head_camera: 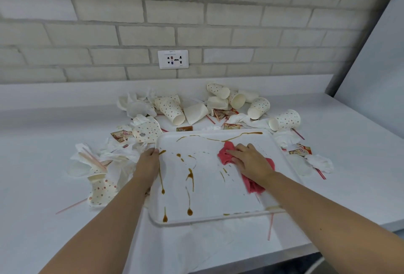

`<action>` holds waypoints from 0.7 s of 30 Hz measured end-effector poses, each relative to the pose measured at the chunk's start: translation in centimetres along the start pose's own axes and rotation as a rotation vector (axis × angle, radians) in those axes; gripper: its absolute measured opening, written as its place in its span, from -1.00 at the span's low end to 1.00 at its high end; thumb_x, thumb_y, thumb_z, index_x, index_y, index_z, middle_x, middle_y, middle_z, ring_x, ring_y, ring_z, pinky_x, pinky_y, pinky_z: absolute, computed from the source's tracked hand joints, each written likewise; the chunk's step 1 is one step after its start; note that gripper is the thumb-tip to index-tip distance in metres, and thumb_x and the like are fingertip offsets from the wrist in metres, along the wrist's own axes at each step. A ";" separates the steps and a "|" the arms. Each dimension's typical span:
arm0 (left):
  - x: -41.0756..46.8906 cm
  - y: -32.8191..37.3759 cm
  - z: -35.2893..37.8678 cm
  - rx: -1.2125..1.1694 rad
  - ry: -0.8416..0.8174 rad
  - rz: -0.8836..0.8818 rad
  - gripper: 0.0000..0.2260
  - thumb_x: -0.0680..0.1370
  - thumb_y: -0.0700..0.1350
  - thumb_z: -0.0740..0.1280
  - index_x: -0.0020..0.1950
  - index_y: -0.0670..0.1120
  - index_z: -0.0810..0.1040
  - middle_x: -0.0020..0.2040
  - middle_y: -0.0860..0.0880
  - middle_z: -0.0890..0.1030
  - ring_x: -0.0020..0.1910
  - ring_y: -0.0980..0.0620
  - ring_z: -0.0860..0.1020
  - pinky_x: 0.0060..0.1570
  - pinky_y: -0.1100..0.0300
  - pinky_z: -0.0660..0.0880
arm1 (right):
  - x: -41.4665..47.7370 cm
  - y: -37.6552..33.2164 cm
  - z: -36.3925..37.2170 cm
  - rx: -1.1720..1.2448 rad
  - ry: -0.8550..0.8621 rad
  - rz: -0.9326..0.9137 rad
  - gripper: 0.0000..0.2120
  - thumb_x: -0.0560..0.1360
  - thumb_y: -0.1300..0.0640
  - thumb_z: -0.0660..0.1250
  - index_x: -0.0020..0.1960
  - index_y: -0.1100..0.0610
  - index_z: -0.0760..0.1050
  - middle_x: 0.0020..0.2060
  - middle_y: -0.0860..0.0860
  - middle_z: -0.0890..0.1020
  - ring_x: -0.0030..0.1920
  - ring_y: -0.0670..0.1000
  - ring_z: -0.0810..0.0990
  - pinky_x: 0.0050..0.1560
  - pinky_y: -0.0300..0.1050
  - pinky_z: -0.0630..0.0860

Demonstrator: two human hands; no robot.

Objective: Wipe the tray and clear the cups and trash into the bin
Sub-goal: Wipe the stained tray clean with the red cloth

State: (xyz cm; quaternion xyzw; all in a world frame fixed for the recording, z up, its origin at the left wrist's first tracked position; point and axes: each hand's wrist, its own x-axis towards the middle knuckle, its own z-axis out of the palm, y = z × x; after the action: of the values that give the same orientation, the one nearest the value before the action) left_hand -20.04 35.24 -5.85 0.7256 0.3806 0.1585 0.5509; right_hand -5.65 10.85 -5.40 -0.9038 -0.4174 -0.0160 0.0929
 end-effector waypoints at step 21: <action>-0.6 -0.1 0.9 -0.047 0.069 0.161 -0.68 0.63 -0.19 0.05 0.26 -0.25 0.49 0.01 -0.14 0.58 0.01 -0.05 0.50 0.05 0.16 0.40 | 3.2 -4.6 -0.3 0.009 0.000 0.216 -0.66 0.62 0.06 0.11 0.30 0.19 0.45 0.25 0.08 0.37 0.17 0.11 0.47 0.21 -0.04 0.42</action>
State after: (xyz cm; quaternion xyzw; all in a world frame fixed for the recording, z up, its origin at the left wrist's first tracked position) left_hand -19.85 34.22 -6.11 0.7347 0.3359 0.2361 0.5400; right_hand -6.97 16.12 -4.01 -0.9431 -0.3177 -0.0041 0.0984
